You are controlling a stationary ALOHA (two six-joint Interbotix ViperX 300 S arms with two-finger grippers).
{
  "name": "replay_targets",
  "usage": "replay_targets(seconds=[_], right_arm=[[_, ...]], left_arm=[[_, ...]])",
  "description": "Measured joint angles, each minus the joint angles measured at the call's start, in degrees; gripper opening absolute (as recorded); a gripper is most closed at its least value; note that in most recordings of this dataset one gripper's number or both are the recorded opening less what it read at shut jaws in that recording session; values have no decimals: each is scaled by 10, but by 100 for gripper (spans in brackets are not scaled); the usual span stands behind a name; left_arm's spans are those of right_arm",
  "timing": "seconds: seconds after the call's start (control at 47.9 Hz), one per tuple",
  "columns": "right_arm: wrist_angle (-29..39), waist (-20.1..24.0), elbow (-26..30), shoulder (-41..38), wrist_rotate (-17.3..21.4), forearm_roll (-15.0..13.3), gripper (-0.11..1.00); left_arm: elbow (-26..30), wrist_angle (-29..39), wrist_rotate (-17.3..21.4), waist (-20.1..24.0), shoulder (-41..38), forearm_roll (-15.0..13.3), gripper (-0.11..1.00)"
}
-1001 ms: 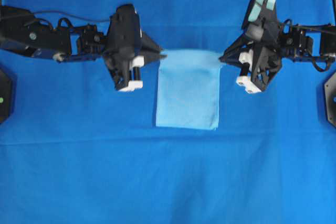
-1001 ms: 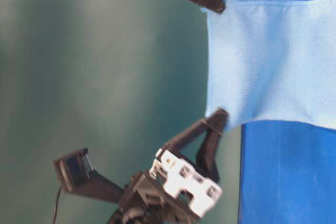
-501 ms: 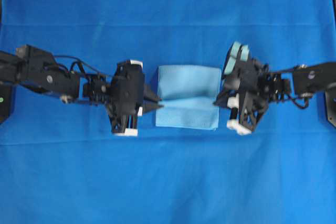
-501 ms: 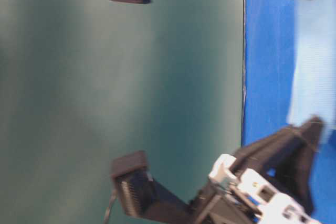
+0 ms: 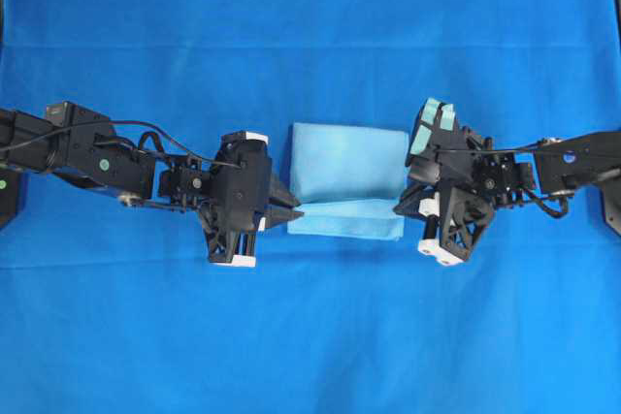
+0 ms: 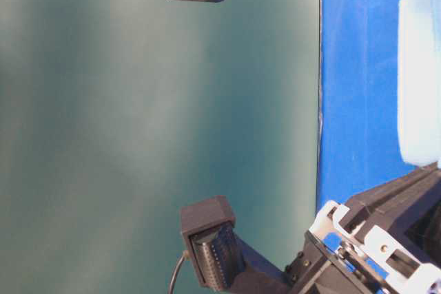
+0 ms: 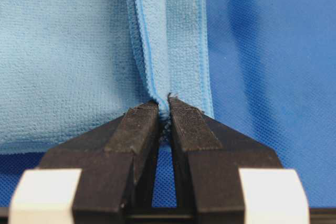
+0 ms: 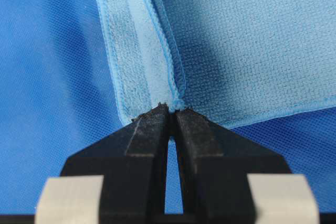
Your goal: Fold the light blue towel.
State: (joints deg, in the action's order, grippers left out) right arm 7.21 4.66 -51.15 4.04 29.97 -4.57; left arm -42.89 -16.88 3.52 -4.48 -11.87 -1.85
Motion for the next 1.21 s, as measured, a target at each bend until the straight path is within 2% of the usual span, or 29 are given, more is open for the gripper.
replay_targets(seconds=[0.083, 0.146, 0.188, 0.292, 0.375, 0.521, 0.668, 0.793, 0.98, 1.21], right_arm=[[-1, 1, 0, -3, 0, 0, 6], [-2, 1, 1, -8, 0, 1, 7], [-3, 1, 3, -12, 0, 0, 16], [-11, 2, 6, -23, 0, 0, 49], [-16, 4, 11, -25, 0, -1, 65], [-16, 9, 17, -19, 0, -2, 59], [7, 19, 33, 18, -5, -3, 60], [53, 33, 49, 69, -8, -11, 60], [122, 39, 54, 172, -8, -54, 60], [136, 33, 17, 298, -5, -119, 60]], left_arm=[[0, 0, 0, 0, 0, 0, 6], [0, 0, 2, 0, 0, 0, 12], [-2, 0, 4, 0, 0, 0, 18], [-6, 1, 2, 4, 0, 0, 37], [-6, 1, 1, 5, 0, 0, 50], [-3, 5, 1, 5, 1, 0, 63], [-1, 33, 1, 1, 38, 1, 64], [-1, 82, 2, -4, 106, 1, 64], [-11, 141, 4, -10, 229, 1, 64], [-62, 156, 11, -10, 391, 0, 64]])
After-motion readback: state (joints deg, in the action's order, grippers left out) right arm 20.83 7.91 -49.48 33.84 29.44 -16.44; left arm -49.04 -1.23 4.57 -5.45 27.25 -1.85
